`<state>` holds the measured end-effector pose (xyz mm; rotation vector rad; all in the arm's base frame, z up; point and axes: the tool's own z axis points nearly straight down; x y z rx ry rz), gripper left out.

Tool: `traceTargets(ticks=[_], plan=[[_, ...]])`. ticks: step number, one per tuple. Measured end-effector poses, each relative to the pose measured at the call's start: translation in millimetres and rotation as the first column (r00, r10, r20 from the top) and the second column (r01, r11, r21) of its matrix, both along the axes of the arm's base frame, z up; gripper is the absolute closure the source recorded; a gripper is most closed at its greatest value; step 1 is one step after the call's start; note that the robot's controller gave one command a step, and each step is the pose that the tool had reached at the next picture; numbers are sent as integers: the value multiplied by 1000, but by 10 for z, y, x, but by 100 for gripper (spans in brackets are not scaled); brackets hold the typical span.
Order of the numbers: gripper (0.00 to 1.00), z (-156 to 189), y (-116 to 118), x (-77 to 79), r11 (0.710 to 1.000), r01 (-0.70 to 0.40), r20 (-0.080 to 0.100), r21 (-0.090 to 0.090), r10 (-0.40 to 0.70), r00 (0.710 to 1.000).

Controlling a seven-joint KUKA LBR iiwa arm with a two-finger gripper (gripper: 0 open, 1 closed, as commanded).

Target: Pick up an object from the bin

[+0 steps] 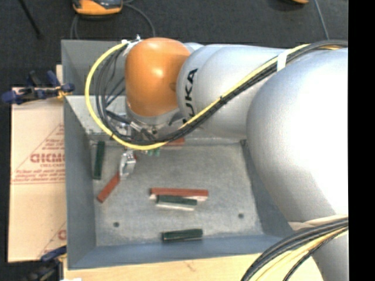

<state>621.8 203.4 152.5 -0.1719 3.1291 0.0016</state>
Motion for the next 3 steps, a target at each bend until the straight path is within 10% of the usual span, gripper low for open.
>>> traceTargets(ticks=[1, 3], plan=[[0, -604, -139, -76, 950, -312, -2, -2, 312, 950], [0, -766, -51, -45, 787, -617, -3, -3, 617, 787]])
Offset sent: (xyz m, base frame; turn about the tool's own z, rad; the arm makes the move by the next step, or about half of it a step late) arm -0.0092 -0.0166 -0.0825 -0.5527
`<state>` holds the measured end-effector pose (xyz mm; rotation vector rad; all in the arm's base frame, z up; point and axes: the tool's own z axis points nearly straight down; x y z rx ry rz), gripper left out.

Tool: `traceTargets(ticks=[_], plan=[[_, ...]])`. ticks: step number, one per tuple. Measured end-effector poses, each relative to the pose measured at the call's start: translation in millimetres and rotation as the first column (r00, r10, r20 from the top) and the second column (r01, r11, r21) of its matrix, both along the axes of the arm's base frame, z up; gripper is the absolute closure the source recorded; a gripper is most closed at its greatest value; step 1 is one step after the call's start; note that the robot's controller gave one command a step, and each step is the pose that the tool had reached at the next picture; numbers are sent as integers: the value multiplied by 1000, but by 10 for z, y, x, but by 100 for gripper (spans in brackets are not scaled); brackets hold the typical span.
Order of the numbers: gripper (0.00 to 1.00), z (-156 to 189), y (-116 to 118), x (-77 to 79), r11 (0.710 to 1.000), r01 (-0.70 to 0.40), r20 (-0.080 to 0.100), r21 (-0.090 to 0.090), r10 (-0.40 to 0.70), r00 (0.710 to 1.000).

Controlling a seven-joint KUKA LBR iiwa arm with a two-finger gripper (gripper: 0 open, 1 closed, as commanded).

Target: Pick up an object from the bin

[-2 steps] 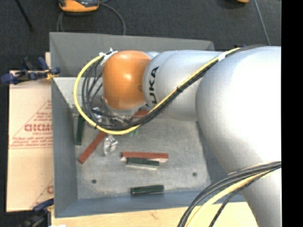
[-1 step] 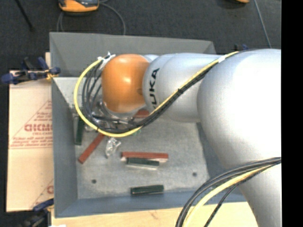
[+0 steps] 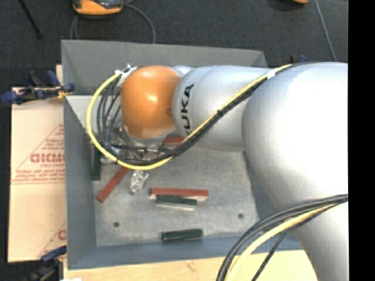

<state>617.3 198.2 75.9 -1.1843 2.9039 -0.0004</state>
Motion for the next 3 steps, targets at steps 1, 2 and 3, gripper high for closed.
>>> traceTargets(ticks=[1, 2, 3], plan=[[100, 50, -86, -2, 992, 125, -4, 2, -125, 992], [100, 50, -86, -1, 992, 125, -4, 2, -125, 992], [100, 84, -90, -14, 992, 125, -5, 1, -125, 992]])
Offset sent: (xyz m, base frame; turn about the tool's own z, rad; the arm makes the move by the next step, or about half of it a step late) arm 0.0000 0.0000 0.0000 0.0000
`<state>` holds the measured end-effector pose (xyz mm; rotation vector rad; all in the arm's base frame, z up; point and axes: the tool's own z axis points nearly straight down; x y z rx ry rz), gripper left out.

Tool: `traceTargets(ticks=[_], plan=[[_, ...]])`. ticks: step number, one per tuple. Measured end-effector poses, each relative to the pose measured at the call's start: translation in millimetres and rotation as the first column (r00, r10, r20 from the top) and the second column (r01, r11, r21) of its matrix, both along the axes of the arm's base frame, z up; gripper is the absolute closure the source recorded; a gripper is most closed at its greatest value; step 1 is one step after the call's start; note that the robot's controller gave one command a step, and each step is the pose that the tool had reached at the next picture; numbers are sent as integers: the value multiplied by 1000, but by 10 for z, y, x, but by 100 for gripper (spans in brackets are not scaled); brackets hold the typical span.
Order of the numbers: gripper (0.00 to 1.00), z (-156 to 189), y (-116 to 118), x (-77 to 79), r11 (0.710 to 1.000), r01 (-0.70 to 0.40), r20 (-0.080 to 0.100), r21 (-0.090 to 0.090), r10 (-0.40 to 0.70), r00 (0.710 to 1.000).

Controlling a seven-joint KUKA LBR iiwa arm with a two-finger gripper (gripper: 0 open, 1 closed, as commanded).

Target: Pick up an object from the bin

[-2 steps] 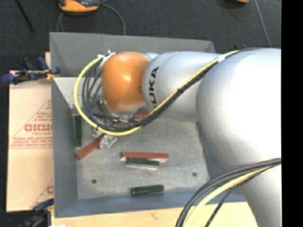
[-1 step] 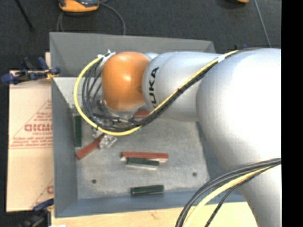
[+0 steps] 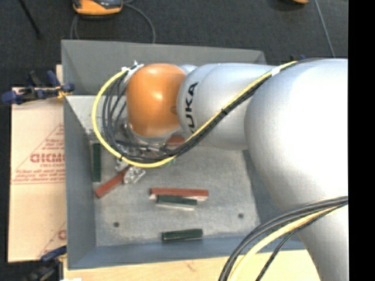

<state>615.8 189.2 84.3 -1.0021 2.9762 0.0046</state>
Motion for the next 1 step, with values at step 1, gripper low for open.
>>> traceTargets(ticks=[1], plan=[[100, 192, -8, -17, 1000, 0, -5, -3, 0, 1000]])
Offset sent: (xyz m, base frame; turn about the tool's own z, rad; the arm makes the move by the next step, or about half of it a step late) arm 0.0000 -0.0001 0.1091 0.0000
